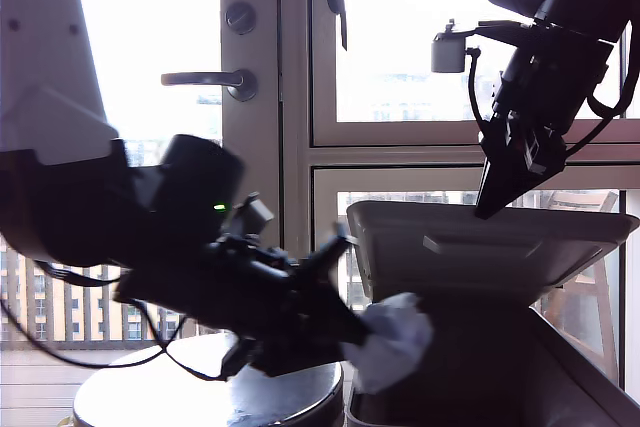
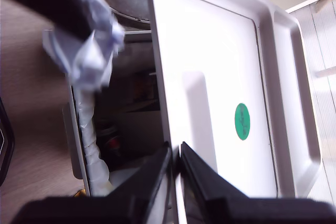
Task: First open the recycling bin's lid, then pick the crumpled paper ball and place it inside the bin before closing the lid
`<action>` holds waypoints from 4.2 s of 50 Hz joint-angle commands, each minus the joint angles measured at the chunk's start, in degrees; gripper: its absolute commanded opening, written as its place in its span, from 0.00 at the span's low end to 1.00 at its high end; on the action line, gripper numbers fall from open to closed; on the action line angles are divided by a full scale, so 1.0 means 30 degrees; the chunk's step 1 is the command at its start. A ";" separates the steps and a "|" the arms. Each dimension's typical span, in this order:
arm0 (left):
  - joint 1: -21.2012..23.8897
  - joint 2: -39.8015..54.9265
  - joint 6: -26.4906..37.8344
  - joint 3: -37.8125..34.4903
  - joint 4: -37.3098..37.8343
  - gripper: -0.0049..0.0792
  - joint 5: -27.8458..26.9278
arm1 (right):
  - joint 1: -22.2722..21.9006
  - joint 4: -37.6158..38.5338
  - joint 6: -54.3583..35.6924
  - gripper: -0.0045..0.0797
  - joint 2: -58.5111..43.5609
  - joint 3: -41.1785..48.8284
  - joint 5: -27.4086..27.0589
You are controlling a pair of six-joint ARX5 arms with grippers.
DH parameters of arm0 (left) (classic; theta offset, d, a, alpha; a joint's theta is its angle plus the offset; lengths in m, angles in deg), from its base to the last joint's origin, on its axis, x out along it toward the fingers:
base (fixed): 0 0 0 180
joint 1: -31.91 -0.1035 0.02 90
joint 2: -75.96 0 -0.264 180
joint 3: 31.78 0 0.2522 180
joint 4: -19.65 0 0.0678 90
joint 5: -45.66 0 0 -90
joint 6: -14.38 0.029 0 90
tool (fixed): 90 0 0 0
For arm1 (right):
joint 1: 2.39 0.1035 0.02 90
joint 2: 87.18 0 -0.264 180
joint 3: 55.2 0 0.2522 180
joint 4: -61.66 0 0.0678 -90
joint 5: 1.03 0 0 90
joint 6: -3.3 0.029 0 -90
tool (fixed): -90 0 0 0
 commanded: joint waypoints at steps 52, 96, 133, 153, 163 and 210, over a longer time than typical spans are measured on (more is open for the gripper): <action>0.1566 0.0255 1.1970 0.3993 0.6142 0.85 0.3767 | -0.0211 0.0743 0.0408 0.04 0.0182 0.0138 0.0080; 0.1253 -0.0335 1.2058 0.4510 0.8415 0.84 0.4138 | -0.0270 0.0758 0.0845 0.04 0.0182 0.0138 0.0080; -0.5931 -0.5399 1.5023 0.4510 2.0123 0.03 0.2550 | -0.0750 -0.0291 0.0641 0.04 0.0124 0.0138 0.1501; -0.7490 -0.9522 1.4819 0.4510 2.0356 0.03 -0.0576 | -0.0736 -0.2484 -0.0794 0.04 -0.1778 0.0153 0.2601; -0.7490 -0.9967 1.4812 0.4510 2.0371 0.03 -0.0962 | -0.0627 -0.2550 -0.1319 0.04 -0.3650 0.0153 0.2594; -0.7650 -1.0754 1.5030 0.4510 2.2906 0.03 -0.2084 | -0.0532 -0.3118 0.8728 0.04 -0.3796 -0.0211 0.2543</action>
